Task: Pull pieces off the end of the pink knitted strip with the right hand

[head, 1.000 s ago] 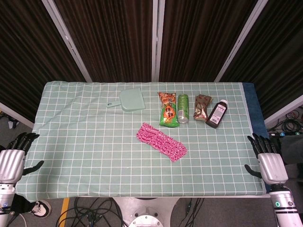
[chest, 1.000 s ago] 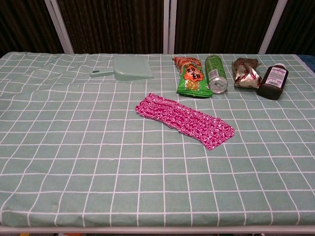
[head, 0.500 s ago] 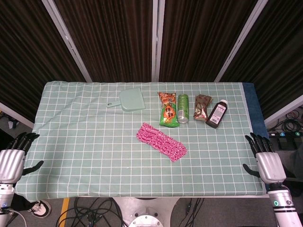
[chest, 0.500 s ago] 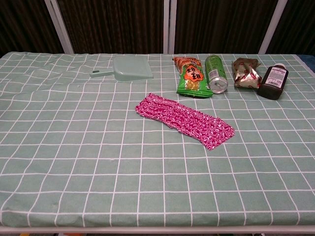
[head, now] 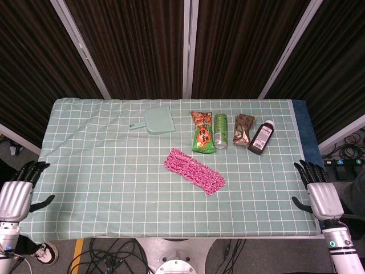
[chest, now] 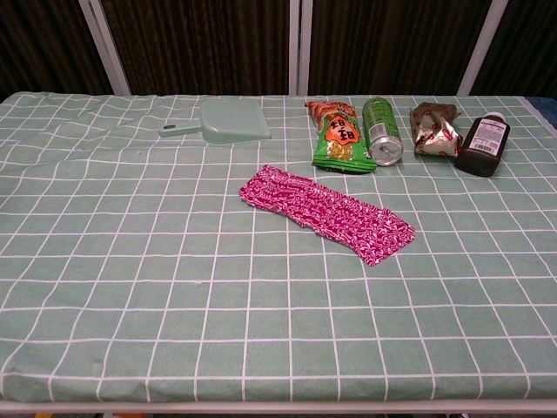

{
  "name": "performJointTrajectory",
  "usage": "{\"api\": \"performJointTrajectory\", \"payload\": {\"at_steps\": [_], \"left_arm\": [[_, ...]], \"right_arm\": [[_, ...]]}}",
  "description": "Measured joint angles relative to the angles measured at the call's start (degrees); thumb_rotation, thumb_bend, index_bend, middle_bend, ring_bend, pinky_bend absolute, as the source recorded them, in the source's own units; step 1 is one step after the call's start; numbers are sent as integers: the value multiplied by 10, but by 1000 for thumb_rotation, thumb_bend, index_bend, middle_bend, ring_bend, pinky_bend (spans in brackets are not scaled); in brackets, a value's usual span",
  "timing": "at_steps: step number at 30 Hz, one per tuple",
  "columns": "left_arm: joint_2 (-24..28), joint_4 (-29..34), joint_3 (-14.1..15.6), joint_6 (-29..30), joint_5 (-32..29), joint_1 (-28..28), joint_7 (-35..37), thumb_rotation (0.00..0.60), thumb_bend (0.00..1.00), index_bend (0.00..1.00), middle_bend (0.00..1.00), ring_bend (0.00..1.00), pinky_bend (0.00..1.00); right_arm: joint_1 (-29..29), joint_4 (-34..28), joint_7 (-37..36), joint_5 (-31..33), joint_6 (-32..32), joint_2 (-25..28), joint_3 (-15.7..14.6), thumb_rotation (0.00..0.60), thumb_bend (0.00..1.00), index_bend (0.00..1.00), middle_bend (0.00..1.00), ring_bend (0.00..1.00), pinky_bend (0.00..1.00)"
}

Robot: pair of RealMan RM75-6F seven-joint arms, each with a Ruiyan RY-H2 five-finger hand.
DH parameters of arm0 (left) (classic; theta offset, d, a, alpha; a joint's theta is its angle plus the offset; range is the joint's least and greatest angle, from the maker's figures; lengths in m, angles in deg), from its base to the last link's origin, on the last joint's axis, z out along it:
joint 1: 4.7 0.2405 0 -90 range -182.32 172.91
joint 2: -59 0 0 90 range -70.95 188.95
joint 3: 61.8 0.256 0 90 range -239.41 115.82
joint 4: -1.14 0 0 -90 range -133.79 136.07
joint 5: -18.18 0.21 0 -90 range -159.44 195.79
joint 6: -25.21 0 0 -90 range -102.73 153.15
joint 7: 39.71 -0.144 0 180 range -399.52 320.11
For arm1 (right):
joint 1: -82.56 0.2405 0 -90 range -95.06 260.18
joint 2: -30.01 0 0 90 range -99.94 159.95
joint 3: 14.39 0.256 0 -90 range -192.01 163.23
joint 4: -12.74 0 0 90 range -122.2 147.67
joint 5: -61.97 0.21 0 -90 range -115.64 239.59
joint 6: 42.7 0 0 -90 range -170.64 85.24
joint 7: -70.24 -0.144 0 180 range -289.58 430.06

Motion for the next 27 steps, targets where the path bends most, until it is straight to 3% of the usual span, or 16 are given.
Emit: {"api": "performJointTrajectory", "payload": {"at_steps": [2,5,7,14,21,27], "left_arm": [[0,-1,0,0,-2,1,2,600,145,175,155,100,275],[-1,-4,1,-1,-3,2,4,600,145,175,155,100,275],[-2,-6,2,-1,-3,2,5,600,145,175,155,100,275],[-3,-11,1,1,-4,3,13,600,145,175,155,100,275],[-1,-17,1,4,-7,6,24,600,145,175,155,100,275],[1,-26,0,7,-9,10,38,600,146,174,155,100,275]], "right_arm": [[3,-1,-1,1,-4,-1,1,600,284,0,73,145,216],[8,1,4,-3,-7,-6,1,600,823,0,135,265,345],[10,6,11,-8,-9,-11,0,600,998,0,237,382,445],[37,18,7,-39,-25,-46,-3,600,1000,38,911,876,849],[74,23,11,-54,-90,-78,-15,600,1000,86,963,943,879],[111,1,81,-34,-172,-98,-23,600,1000,87,965,943,878]]}}
